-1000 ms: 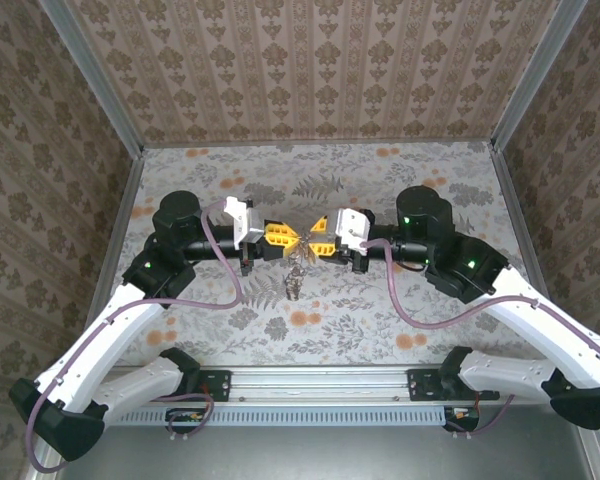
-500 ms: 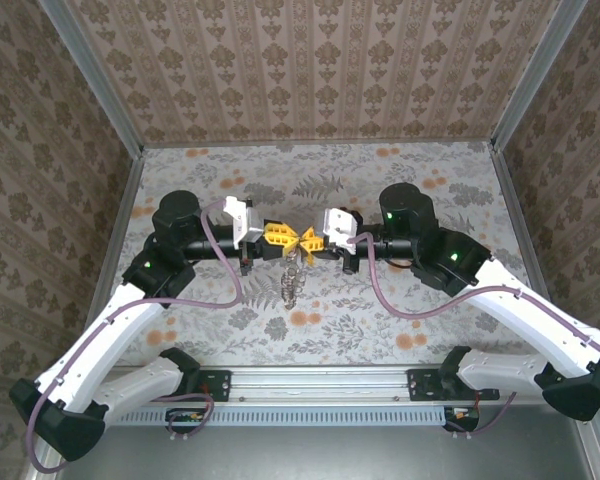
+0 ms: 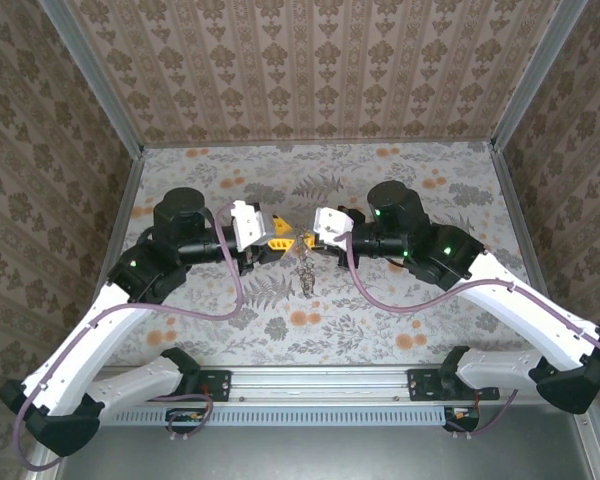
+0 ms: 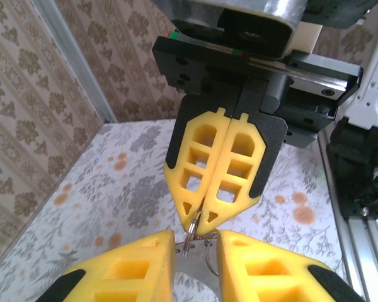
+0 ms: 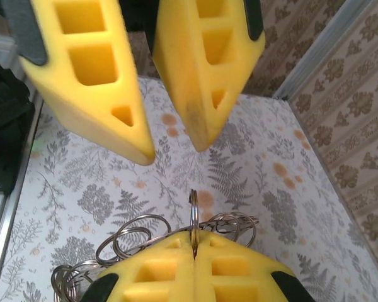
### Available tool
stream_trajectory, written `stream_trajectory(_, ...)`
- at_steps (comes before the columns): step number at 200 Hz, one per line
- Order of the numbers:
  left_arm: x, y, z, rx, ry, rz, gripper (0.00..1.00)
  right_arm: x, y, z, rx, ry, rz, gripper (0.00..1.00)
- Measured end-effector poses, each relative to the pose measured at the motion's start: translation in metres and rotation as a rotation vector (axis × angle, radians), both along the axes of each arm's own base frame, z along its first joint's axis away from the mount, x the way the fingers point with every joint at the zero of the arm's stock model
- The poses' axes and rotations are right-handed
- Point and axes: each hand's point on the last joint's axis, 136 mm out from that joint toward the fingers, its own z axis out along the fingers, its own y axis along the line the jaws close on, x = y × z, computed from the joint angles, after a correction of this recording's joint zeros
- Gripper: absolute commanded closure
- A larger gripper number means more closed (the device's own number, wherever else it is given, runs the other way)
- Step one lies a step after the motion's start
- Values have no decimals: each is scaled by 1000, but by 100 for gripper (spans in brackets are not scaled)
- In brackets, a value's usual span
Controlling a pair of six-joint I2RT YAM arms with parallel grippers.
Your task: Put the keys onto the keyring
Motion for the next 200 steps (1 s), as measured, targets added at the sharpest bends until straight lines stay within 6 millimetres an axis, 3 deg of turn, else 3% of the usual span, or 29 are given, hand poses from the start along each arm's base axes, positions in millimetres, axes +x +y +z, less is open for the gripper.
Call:
stream_trajectory(66, 18, -13, -34, 108, 62, 35, 74, 0, 2, -16, -74, 7, -5, 100)
stream_trajectory(105, 18, -14, -35, 110, 62, 32, 77, 0, 2, -15, -78, -1, -3, 100)
stream_trajectory(111, 18, -14, -35, 111, 62, 32, 83, 0, 2, -15, -78, -2, -2, 100)
stream_trajectory(120, 18, -14, -35, 112, 65, 32, 100, 0, 2, -15, -79, -4, -2, 100)
stream_trajectory(162, 13, -14, -36, 115, 64, 6, 100, 1, 1, -15, -85, -8, -9, 100)
stream_trajectory(183, 10, -13, -34, 97, 67, -9, 100, 0, 1, -13, -77, -10, -2, 89)
stream_trajectory(200, 7, -11, -28, 51, 78, -28, 100, -3, 3, -8, -59, -17, 13, 86)
